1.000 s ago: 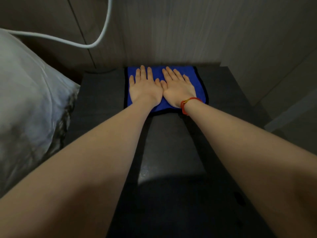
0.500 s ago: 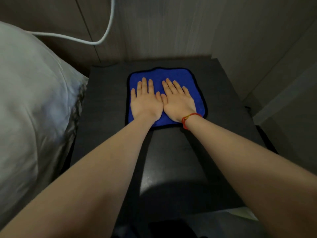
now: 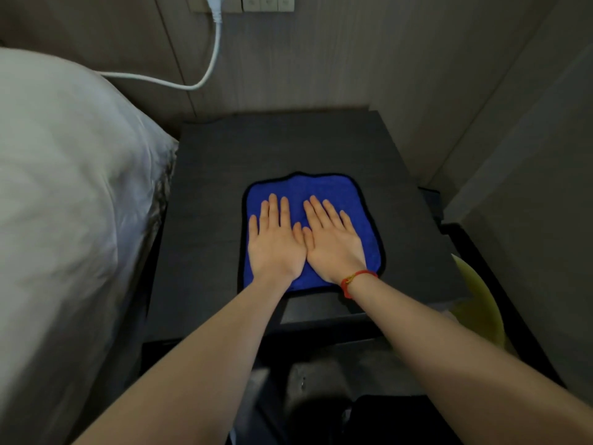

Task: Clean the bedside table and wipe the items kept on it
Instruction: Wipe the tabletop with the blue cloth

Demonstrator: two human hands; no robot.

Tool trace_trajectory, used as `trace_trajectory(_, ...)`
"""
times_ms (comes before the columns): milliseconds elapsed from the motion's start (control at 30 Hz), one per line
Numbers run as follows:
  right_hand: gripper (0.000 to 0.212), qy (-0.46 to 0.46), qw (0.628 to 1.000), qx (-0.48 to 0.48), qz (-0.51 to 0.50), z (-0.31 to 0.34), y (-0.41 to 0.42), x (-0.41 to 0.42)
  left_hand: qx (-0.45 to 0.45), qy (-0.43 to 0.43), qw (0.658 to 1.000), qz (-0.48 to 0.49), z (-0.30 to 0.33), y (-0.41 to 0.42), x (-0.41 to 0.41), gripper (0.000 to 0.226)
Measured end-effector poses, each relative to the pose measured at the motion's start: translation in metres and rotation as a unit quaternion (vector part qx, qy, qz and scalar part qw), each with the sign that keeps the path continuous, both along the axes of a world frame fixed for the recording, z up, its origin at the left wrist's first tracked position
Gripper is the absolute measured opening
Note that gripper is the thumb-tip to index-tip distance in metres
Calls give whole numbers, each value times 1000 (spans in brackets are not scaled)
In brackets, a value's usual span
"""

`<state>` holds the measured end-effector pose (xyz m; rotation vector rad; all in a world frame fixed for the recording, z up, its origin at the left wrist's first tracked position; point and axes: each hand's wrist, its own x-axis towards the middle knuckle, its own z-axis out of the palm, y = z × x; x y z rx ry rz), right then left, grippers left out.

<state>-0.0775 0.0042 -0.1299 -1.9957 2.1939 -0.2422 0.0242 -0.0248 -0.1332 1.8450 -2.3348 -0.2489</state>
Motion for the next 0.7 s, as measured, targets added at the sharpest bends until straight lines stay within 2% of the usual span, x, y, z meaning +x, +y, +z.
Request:
trace_trajectory(333,54,-2,1000,-15,-12,-2,51,7,-4,-3,1000,-2,-3,48,7,58)
trace_trajectory(700,54,-4,1000,-7,-8,-2,10,-9,1,-3,1000,11,-1,10,-9,57)
